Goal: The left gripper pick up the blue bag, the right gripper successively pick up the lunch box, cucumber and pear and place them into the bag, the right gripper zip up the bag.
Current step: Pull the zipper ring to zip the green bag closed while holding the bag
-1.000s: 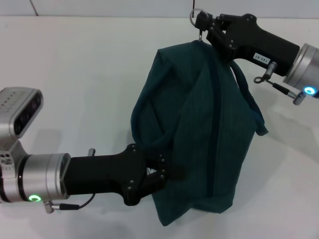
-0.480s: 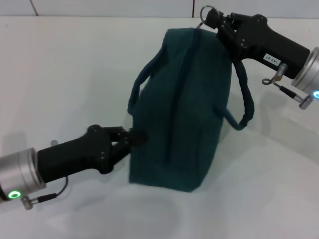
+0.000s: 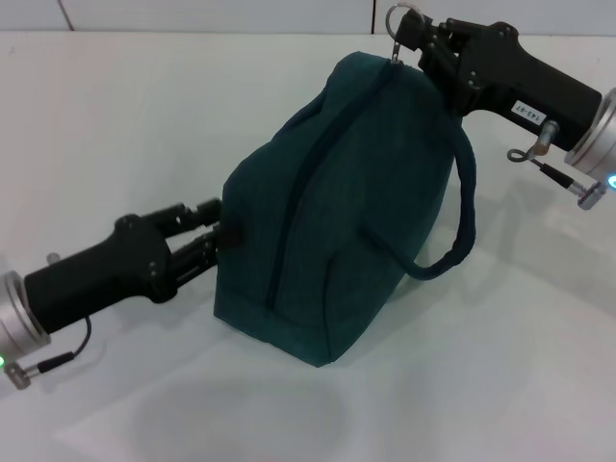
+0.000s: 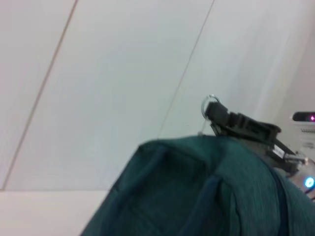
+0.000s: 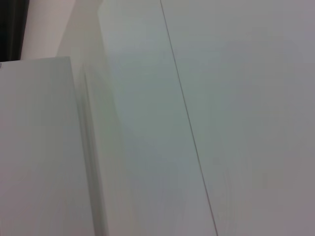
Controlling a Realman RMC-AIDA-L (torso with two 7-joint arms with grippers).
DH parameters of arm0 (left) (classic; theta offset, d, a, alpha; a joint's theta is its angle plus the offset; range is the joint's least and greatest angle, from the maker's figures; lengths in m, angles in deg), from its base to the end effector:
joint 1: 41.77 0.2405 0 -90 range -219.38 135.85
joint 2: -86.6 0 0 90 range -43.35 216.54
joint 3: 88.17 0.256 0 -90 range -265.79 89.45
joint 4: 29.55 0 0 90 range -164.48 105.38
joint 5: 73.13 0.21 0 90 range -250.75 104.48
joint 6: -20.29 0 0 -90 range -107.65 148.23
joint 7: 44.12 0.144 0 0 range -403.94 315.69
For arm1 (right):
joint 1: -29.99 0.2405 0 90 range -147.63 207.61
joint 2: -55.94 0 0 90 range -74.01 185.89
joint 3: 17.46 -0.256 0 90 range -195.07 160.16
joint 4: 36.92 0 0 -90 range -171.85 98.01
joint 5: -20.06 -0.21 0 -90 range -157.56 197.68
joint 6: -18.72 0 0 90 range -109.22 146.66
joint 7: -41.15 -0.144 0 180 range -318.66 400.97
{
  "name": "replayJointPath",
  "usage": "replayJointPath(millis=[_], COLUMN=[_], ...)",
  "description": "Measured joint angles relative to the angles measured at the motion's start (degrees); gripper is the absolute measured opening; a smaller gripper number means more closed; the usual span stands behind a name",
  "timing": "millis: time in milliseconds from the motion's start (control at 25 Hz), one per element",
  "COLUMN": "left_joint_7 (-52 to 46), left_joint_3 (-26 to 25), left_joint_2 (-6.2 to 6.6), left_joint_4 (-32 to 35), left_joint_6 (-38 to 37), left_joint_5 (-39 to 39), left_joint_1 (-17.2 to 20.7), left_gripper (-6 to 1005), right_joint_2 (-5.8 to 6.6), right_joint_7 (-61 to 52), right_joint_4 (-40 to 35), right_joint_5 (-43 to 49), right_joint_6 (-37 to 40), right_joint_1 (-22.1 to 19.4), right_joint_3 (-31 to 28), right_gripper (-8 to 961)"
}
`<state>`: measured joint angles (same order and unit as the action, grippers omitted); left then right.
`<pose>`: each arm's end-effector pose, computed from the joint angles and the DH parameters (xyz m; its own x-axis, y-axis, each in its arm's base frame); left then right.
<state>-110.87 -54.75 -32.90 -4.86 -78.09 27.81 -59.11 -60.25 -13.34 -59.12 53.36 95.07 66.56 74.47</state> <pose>-0.3061 0.2493 -0.0032 0.5194 0.3254 0.7901 0.6174 -0.7822 -0.0837 0.1680 0.3709 -0.0276 0.5135 -0.0259 -0.8577 -0.4116 -0.8845 -0.2197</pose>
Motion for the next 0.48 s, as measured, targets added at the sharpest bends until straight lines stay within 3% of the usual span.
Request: replayJointPath(millis=[120,320,480], left_joint_7=[0.6,-0.6,-6.3], left_joint_3=[0.2,0.3,0.4], left_joint_2=[0.00,0.01,-0.03], left_joint_4=[1.0,3.9,11.2], left_joint_6=[-0.2,-1.3,-2.3], left_joint_5=[-0.9,-1.7,-4.6], left_joint_1=[-0.5,-2.6,-3.4], left_gripper=[218,435,543], right_joint_2=[0.00,0.00,0.00], right_joint_7=[0.0,0.0,0.0], right_joint_4=[0.0,0.4,0.5], right_joint_5=[0.0,-1.0,-1.2], right_joint_6=[0.0,0.0,0.1], right_joint_1=[0.0,-0.1,-0.6], right_joint_3=[0.0,0.3,0.4], right_gripper=[108,110,113])
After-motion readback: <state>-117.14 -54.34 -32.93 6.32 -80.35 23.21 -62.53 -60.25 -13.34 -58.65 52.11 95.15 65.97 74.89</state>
